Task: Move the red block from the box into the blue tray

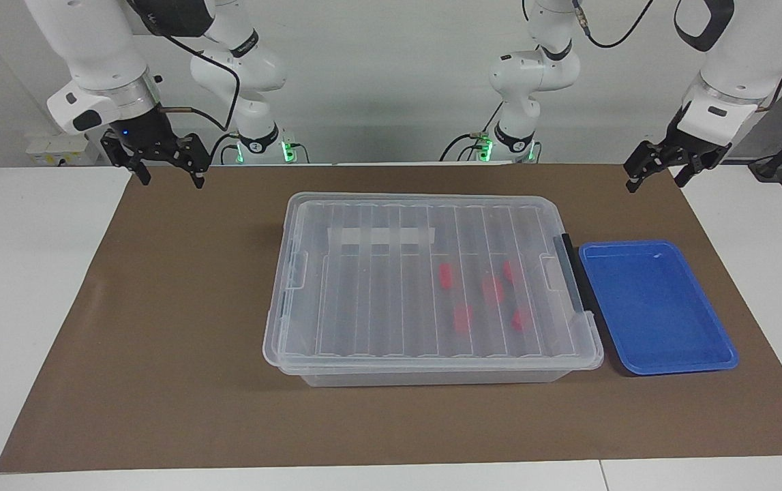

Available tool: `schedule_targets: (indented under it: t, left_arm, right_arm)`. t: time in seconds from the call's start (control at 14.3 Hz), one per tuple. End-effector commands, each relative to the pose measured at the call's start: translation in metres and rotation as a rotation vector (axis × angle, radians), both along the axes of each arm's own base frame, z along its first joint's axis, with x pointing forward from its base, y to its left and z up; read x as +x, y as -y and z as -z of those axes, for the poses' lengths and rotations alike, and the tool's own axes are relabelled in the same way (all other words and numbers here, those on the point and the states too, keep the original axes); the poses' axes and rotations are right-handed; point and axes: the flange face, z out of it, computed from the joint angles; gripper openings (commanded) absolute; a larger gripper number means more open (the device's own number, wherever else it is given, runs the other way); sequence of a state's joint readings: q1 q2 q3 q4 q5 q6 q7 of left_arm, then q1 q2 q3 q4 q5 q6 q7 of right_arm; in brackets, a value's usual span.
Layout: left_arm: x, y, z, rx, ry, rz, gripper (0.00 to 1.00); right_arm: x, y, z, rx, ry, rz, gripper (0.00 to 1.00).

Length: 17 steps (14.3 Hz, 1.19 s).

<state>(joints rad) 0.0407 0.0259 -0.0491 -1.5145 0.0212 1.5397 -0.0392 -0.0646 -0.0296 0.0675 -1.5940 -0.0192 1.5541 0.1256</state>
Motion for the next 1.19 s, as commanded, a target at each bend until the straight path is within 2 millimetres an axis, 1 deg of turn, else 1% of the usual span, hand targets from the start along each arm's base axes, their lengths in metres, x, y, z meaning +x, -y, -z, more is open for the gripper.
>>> schedule_targets:
  t: [0.0, 0.14, 0.35, 0.56, 0.7, 0.91, 1.12]
  left_arm:
    - [-0.008, -0.002, -0.001, -0.009, 0.005, -0.004, 1.0]
    - [-0.008, -0.002, 0.0, -0.009, 0.004, -0.004, 1.0]
    - [-0.008, -0.002, 0.0, -0.011, 0.004, -0.004, 1.0]
    - [-0.008, -0.002, -0.001, -0.011, 0.005, -0.004, 1.0]
    - [-0.008, -0.002, -0.002, -0.009, 0.007, -0.004, 1.0]
    - [-0.008, -0.002, 0.0, -0.009, 0.004, -0.004, 1.0]
    - [-0.008, -0.002, 0.0, -0.011, 0.004, -0.004, 1.0]
  right_arm:
    - [-0.006, 0.006, 0.0, 0.005, 0.01, 0.008, 1.0]
    - [-0.005, 0.008, -0.001, 0.005, 0.018, 0.015, 1.0]
    - [-0.009, 0.007, -0.008, 0.004, 0.028, 0.01, 1.0]
    - [-0.02, 0.006, -0.019, 0.002, 0.033, 0.011, 1.0]
    - [-0.019, 0.005, -0.02, -0.001, 0.039, 0.006, 1.0]
    - [-0.017, -0.011, -0.022, -0.012, 0.049, -0.017, 1.0]
    - [-0.013, -0.012, -0.021, -0.01, 0.065, -0.017, 1.0]
